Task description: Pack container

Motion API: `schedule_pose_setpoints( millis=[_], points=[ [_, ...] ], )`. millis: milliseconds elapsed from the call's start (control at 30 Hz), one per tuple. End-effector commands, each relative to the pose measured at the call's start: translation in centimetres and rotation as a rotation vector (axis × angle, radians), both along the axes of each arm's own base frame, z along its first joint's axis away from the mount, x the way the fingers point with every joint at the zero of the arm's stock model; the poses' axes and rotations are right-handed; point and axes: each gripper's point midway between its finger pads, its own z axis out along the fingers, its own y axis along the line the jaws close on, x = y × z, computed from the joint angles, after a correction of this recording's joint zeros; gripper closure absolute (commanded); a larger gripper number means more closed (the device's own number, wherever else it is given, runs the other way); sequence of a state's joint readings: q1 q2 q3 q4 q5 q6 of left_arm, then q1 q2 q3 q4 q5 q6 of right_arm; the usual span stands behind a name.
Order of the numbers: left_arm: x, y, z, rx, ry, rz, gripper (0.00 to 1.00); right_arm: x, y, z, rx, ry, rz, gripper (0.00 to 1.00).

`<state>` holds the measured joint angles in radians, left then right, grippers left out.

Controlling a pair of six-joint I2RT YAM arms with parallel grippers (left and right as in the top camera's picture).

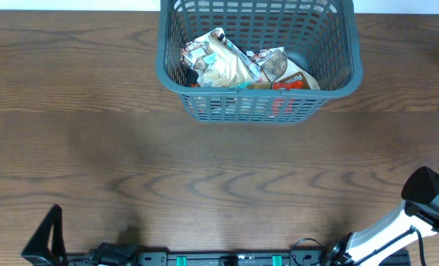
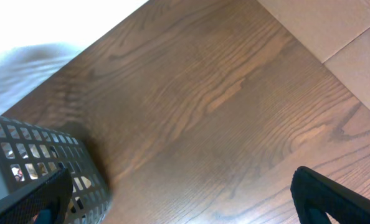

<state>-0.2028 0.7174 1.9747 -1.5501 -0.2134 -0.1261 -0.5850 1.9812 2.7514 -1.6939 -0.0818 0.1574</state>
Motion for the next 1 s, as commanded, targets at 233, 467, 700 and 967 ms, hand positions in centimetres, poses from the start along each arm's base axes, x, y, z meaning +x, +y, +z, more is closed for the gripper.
schedule_pose_setpoints(
  millis=[233,467,700,967],
  points=[
    [-1.3,0.4,-3.0,0.021,0.139,0.015,0.01,0.0,0.0,-0.2,0.015,0.001,-0.011,0.01],
    [-1.0,0.3,-2.6,0.017,0.118,0.014,0.01,0.0,0.0,-0.2,0.015,0.001,-0.011,0.01],
    [1.0,-0.1,-1.4,0.014,0.054,0.013,0.01,0.0,0.0,-0.2,0.015,0.001,-0.011,0.01],
    [2.0,-2.3,-1.0,0.149,-0.125,-0.139,0.01,0.0,0.0,-0.2,0.015,0.001,-0.011,0.01]
  ],
)
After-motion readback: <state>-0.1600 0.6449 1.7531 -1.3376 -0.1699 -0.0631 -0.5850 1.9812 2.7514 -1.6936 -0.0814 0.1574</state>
